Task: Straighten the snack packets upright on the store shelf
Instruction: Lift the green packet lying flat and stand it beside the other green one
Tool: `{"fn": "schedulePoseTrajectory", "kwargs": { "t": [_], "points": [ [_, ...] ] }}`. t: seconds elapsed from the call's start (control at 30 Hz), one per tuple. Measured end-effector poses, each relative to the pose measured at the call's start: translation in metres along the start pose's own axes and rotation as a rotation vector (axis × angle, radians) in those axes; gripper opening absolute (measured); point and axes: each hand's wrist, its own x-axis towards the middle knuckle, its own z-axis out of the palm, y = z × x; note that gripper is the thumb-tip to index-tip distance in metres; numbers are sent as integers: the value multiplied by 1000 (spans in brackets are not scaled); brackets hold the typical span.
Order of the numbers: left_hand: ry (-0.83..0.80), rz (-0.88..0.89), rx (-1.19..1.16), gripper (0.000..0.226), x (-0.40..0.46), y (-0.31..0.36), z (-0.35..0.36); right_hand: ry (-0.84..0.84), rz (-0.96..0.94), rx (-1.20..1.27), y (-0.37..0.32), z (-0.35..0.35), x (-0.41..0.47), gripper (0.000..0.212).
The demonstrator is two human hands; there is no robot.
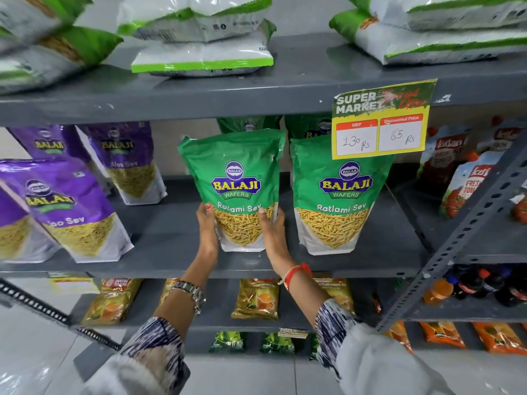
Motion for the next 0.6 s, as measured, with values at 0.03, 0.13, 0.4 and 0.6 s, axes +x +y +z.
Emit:
{"fn": "schedulePoseTrajectory", "kwargs": {
  "t": [0.03, 0.13, 0.4, 0.6],
  "points": [
    [-3, 8, 3, 46, -1, 1, 0, 0, -1, 1, 2, 0, 0, 72],
    [-22, 36, 18, 46, -5, 2, -2, 0, -11, 4, 9, 1, -5, 74],
    [-84, 54, -5, 48, -11, -1, -11, 19, -10, 40, 13, 6, -12, 73],
    [-92, 70, 16, 41, -11, -2, -14, 27, -34, 44, 15, 6, -12, 61]
  ]
}}
